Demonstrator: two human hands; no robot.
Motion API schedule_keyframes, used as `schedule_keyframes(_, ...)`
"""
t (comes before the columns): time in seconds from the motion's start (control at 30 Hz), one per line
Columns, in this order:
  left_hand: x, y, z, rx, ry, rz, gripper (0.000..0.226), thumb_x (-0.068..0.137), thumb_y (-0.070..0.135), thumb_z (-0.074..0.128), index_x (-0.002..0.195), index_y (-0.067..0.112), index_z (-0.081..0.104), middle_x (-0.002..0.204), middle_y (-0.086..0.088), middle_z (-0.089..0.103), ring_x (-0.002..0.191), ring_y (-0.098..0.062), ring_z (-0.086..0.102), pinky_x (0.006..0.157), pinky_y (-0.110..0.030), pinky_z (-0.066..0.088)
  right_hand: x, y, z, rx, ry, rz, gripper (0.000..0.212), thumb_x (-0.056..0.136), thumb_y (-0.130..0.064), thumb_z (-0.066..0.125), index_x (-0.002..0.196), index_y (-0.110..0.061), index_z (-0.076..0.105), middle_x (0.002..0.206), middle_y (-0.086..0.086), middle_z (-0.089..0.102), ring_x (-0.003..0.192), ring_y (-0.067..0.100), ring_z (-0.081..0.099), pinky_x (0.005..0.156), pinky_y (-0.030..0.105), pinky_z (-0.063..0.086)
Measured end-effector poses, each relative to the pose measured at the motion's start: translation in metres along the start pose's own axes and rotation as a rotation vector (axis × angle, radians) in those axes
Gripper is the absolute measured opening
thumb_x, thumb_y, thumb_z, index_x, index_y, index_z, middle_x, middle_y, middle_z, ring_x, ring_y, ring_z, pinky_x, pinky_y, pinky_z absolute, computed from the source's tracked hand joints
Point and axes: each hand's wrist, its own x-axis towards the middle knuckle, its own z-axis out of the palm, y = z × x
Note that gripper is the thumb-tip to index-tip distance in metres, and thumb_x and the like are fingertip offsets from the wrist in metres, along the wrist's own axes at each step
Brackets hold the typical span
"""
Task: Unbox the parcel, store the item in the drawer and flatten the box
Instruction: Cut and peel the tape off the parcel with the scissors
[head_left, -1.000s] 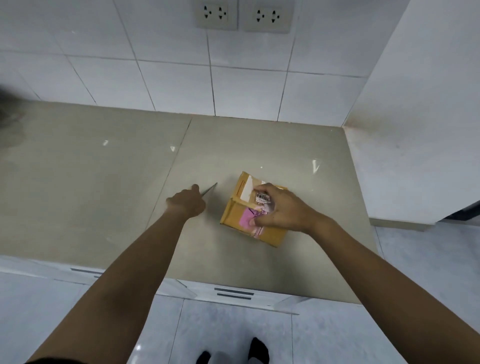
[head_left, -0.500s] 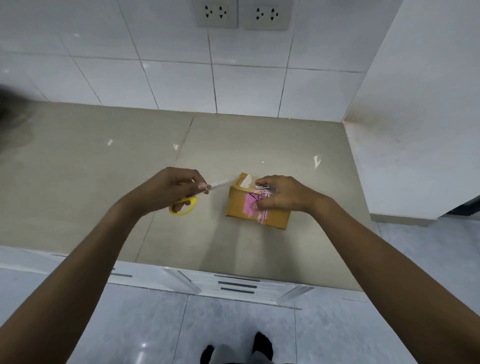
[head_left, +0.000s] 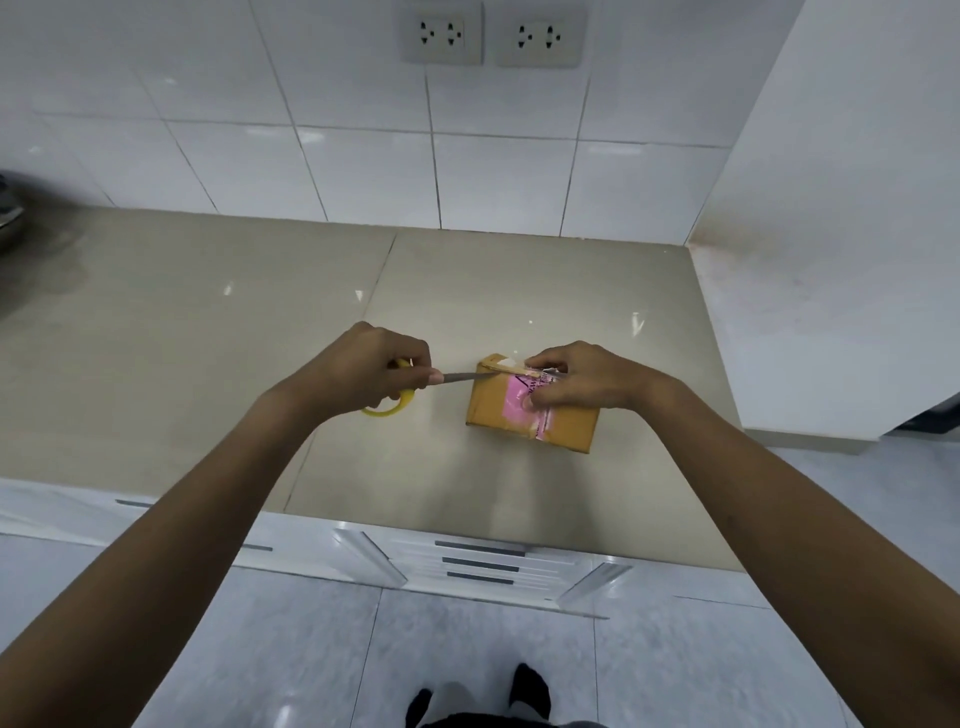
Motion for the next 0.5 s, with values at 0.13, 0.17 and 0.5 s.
schedule_keyframes(0.13,0.003,-0.003,0.002,0.009,-0.003,0.026,0.025,0.086,0.038,0.067,0.077,0.015,0.069,0.058,0.004,0.063,0.052,-0.006,0.059,0.048,-0.025,0.049,0.001,0.004,-0.001,0.021,-0.012,-0.005,0.067,0.069,-0.047,0.074,0.130,-0.026,0.056,0.130,-0.006,0.055,0.119,0.015,0.051,0.101,0.035,0.045)
schedule_keyframes(0.17,0.003,-0.004,0.003,0.032,-0.012,0.043,0.025,0.086,0.040,0.066,0.077,0.017,0.069,0.059,0.003,0.063,0.053,-0.007,0.058,0.048,-0.024,0.048,0.001,0.005,-0.002,0.024,-0.020,-0.005,0.068,0.069,-0.047,0.075,0.130,-0.025,0.056,0.131,-0.006,0.054,0.119,0.014,0.051,0.102,0.036,0.045)
schedule_keyframes(0.5,0.009,-0.006,0.008,0.039,-0.013,0.076,0.024,0.087,0.041,0.065,0.075,0.020,0.067,0.060,0.004,0.064,0.055,-0.005,0.059,0.056,-0.036,0.053,0.002,0.011,-0.004,0.043,-0.041,-0.017,0.065,0.070,-0.044,0.078,0.129,-0.026,0.056,0.130,-0.007,0.055,0.120,0.013,0.051,0.104,0.036,0.043)
